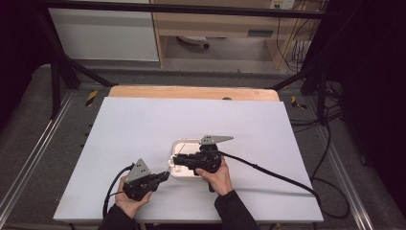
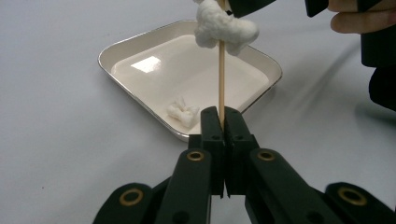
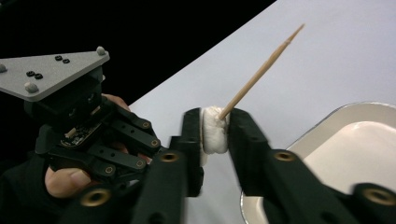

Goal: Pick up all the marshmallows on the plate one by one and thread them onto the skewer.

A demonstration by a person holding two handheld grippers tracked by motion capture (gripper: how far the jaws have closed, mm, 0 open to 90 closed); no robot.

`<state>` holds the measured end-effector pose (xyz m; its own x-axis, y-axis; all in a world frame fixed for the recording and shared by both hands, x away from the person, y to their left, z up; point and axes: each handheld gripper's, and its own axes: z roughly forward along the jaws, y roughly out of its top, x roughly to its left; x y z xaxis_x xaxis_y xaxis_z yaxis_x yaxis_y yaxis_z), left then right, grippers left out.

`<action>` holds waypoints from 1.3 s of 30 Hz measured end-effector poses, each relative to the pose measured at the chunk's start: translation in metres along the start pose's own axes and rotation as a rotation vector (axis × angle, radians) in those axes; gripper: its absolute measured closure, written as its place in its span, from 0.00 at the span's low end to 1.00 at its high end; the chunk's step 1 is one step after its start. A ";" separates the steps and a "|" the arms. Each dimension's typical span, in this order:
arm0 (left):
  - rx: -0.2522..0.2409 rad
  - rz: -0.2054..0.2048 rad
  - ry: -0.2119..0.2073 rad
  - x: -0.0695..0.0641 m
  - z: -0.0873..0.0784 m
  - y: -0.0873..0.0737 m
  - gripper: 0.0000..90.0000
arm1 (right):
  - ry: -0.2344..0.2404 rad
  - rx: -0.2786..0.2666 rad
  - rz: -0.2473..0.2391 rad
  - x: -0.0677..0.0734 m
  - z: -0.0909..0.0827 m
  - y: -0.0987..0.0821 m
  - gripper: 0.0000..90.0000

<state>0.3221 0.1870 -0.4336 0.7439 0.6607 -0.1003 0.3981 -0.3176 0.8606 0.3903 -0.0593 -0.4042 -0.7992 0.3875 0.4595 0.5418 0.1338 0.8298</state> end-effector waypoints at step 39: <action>0.007 -0.057 0.025 0.023 -0.020 -0.006 0.99 | -0.345 0.218 -0.197 -0.017 -0.005 -0.004 0.04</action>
<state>0.3263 0.2177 -0.4307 0.7064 0.6944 -0.1371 0.4436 -0.2834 0.8502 0.4004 -0.0711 -0.4142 -0.7795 0.6114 0.1361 0.4593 0.4102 0.7879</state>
